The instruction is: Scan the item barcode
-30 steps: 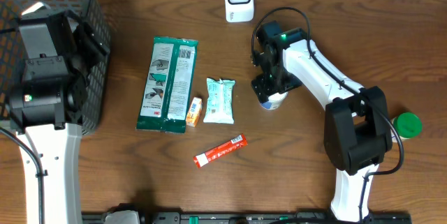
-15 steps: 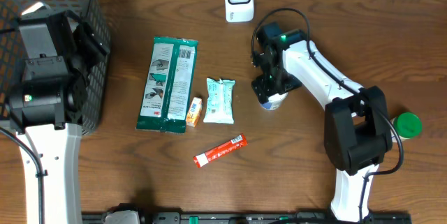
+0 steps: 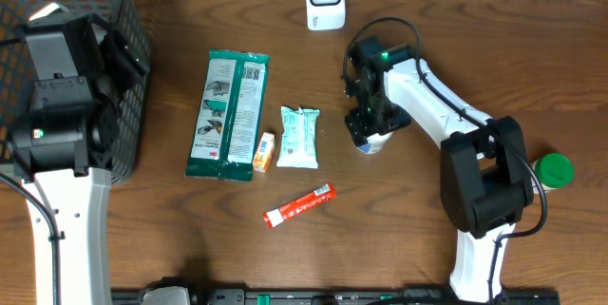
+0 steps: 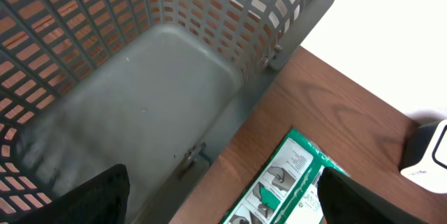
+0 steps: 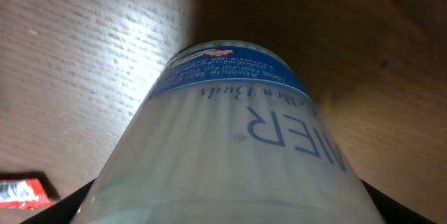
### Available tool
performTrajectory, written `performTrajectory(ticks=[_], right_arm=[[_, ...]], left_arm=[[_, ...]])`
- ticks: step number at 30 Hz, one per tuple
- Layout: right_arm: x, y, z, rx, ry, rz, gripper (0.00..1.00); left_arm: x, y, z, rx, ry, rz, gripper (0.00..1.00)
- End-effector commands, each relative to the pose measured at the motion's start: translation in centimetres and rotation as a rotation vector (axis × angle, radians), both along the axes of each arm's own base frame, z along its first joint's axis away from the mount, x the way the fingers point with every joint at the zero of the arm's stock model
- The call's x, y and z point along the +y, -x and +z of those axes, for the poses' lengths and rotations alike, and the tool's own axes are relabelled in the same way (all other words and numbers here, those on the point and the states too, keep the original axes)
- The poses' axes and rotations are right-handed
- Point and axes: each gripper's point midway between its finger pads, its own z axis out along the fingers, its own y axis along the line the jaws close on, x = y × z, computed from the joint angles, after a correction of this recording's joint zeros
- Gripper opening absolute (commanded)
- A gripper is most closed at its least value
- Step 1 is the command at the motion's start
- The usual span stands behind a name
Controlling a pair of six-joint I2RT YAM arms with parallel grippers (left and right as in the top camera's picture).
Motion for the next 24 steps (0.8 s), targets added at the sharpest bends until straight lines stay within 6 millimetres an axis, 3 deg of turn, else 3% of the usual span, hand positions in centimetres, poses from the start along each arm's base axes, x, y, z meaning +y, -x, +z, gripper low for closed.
performTrajectory(ticks=[1, 5, 10, 11, 14, 19, 24], right_arm=[[0.8, -1.0, 2.5, -0.049, -0.028, -0.025, 0.63], [1.3, -1.5, 5.6, -0.113, -0.06, -0.028, 0.59], [2.6, -2.2, 12.0, -0.291, -0.146, -0.044, 0.53], [2.8, -2.3, 13.4, -0.334, -0.169, -0.048, 0.46], [3.2, -2.4, 17.6, -0.455, -0.239, -0.082, 0.01], [2.8, -1.4, 24.6, -0.633, -0.36, -0.163, 0.01], [2.7, -1.2, 29.8, -0.791, -0.462, -0.181, 0.01]], left_arm=[[0.3, 0.0, 0.1, 0.0, -0.007, 0.009, 0.84], [0.3, 0.0, 0.1, 0.0, -0.007, 0.009, 0.84], [0.3, 0.0, 0.1, 0.0, -0.007, 0.009, 0.84], [0.3, 0.0, 0.1, 0.0, -0.007, 0.009, 0.84], [0.3, 0.0, 0.1, 0.0, -0.007, 0.009, 0.84], [0.3, 0.0, 0.1, -0.001, -0.007, 0.009, 0.84], [0.3, 0.0, 0.1, 0.0, -0.007, 0.009, 0.84]])
